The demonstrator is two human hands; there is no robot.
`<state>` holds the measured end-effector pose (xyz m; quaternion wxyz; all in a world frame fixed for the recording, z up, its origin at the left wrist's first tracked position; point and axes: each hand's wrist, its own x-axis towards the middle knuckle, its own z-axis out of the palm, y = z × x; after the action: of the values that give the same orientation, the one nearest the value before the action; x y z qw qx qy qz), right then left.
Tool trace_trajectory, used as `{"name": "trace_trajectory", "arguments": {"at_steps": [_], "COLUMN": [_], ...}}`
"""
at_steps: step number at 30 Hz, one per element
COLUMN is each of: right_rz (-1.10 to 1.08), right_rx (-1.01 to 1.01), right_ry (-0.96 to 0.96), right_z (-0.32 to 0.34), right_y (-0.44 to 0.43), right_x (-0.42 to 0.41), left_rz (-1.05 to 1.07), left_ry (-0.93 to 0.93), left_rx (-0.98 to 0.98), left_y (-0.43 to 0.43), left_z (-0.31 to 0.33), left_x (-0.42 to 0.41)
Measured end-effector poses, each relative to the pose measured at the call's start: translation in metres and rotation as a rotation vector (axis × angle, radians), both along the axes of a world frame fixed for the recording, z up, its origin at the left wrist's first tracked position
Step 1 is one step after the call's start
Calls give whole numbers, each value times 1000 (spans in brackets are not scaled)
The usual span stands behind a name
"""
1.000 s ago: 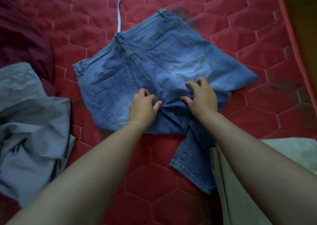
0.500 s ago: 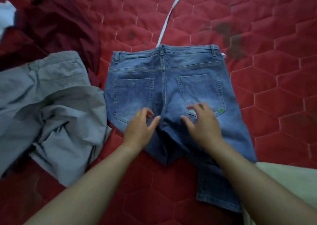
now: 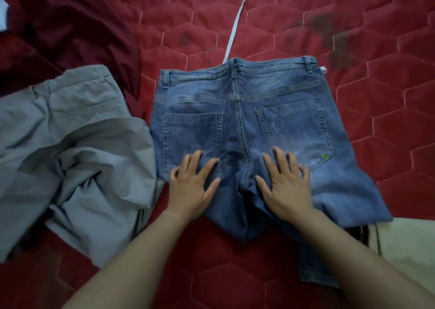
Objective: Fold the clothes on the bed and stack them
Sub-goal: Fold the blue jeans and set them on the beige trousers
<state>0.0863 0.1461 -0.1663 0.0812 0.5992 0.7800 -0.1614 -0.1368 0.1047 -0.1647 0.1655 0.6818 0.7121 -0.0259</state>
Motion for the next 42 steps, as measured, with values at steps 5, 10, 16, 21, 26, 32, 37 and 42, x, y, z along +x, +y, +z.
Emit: {"name": "trace_trajectory", "arguments": {"at_steps": [5,10,16,21,26,32,37,42], "right_rz": [-268,-179,-93,-13,12,-176,-417,-645], "right_rx": [-35,22,139,241,147,172,122,101], "right_ry": [304,390,283,266,111,105,274,594], "right_z": [15,10,-19,-24,-20,-7,-3,15], "right_y": [51,130,172,196,222,220,200,190], "right_x": [-21,-57,-56,-48,-33,23,54,54], "left_rz": [68,300,545,625,587,500,494,526], "left_ry": [-142,-252,-125,-236,-411,-420,-336,-328], "left_rx": [-14,61,189,246,350,465,461,444], "left_y": [46,143,181,189,183,150,151,140], "left_z": [12,15,-3,-10,0,12,24,44], "left_x": [-16,-39,-63,-75,-72,-45,-43,-44]}}
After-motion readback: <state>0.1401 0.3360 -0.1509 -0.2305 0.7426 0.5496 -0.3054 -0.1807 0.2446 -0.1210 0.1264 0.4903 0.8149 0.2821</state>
